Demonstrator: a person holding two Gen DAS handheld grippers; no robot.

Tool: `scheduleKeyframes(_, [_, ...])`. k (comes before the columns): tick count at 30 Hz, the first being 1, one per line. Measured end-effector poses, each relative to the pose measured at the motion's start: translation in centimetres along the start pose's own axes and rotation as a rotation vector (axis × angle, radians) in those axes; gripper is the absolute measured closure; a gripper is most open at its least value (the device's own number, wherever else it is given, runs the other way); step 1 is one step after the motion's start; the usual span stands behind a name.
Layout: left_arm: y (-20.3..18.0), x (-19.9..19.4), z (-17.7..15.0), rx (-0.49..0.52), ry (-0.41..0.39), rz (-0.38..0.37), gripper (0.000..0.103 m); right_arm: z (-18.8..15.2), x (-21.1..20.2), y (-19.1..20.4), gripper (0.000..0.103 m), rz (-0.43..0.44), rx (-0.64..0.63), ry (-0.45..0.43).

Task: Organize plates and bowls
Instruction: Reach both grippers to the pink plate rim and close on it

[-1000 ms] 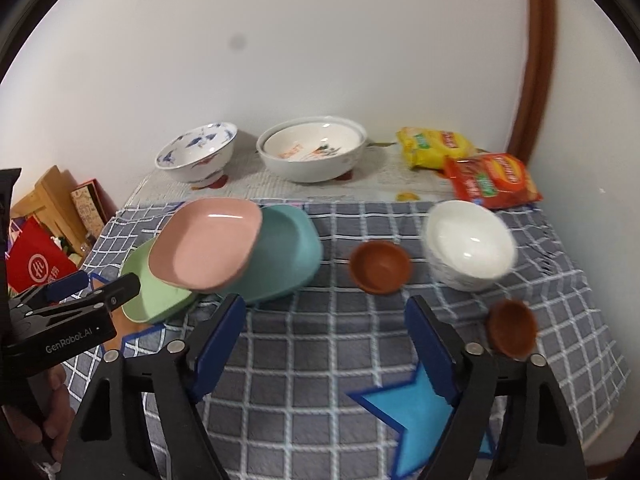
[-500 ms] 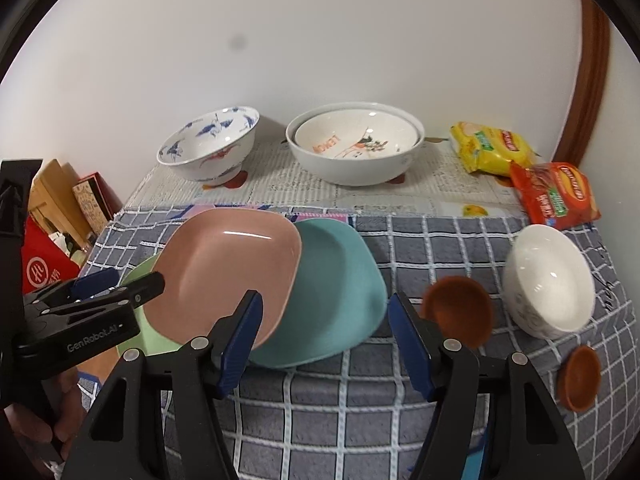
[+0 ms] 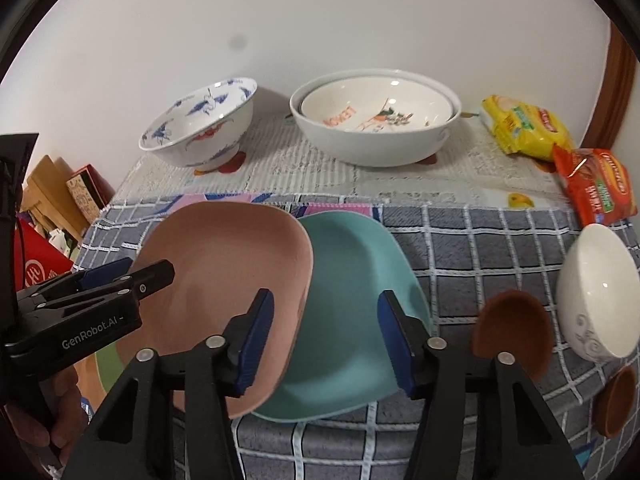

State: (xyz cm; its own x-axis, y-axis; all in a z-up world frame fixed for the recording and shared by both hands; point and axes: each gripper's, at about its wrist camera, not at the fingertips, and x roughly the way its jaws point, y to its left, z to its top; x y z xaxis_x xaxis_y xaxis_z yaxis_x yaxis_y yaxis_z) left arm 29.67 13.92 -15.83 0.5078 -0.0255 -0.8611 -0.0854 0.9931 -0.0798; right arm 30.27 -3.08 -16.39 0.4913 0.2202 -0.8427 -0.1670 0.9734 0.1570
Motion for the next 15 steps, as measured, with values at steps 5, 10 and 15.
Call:
scheduleKeyframes(5, [-0.1,0.4,0.0,-0.006,0.022,-0.046,0.090,0.1,1.4,0.6,0.092,0.048,-0.023,0.046])
scheduleKeyframes(10, [-0.7,-1.5,-0.4,0.003,-0.011,-0.044,0.093,0.0,1.1,0.2,0.096,0.045,-0.009,0.040])
scheduleKeyframes(15, [-1.5,-4.2,-1.1,-0.003,-0.043,-0.056,0.093,-0.3,-1.7,-0.1,0.096,0.041,0.001,0.000])
